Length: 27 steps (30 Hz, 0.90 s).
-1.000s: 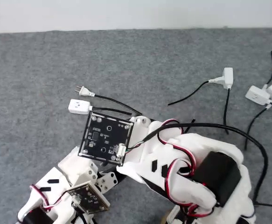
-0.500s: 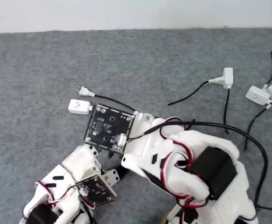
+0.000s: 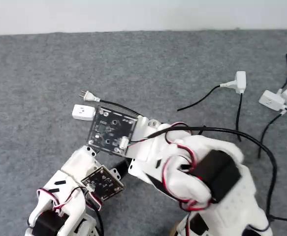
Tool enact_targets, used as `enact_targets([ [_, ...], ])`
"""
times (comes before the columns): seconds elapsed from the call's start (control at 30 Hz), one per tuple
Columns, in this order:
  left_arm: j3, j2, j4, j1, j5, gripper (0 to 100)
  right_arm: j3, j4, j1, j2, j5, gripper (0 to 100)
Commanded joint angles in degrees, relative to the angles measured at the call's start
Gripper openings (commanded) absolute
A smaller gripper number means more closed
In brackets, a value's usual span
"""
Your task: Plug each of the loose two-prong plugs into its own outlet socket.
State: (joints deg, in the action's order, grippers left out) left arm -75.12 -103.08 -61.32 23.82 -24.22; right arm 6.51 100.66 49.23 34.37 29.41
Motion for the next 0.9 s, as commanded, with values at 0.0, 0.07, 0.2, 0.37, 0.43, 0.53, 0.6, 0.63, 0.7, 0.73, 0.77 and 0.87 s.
enact_targets([
  [0.0, 0.13, -0.18, 1.85, -0.26, 0.62, 25, -4.66, 1.71, -0.48, 1.1, 0.62, 0.7],
  [0.07, -0.66, -0.18, 2.2, -0.26, 0.62, 25, -7.56, 0.04, -0.48, 1.1, 1.23, 0.7],
  [0.2, -2.95, -0.18, 4.66, -0.26, 0.88, 25, -13.71, -6.73, -3.03, 3.03, 1.14, 0.7],
  [0.37, -4.18, -0.18, 6.24, -0.62, 4.13, 25, -29.01, -21.58, -10.68, 7.78, 1.49, 0.7],
  [0.43, -4.97, -0.18, 8.0, -2.81, 6.15, 25, -36.84, -28.09, -12.35, 10.51, 1.32, 0.7],
  [0.53, -7.34, -0.18, 13.19, -7.38, 8.53, 25, -47.21, -37.41, -13.49, 15.25, -0.79, 0.7],
  [0.6, -9.36, -0.18, 16.7, -9.58, 10.11, 25, -53.54, -43.74, -14.64, 18.59, -4.57, 0.7],
  [0.63, -10.33, -0.18, 18.11, -10.11, 10.64, 25, -56.62, -46.55, -15.16, 20.09, -6.24, 0.7],
  [0.7, -12.0, -0.18, 19.78, -10.2, 10.99, 25, -62.07, -52.09, -16.57, 23.08, -9.49, 0.8],
  [0.73, -12.7, -0.18, 20.31, -10.2, 10.99, 25, -64.62, -54.73, -17.27, 24.48, -11.43, 0.8],
  [0.77, -13.14, -0.18, 20.66, -10.11, 10.99, 25, -66.9, -57.19, -18.07, 25.98, -13.19, 0.8],
  [0.87, -13.41, -0.18, 21.19, -10.11, 10.99, 25, -73.58, -63.43, -19.12, 30.2, -17.58, 0.8],
])
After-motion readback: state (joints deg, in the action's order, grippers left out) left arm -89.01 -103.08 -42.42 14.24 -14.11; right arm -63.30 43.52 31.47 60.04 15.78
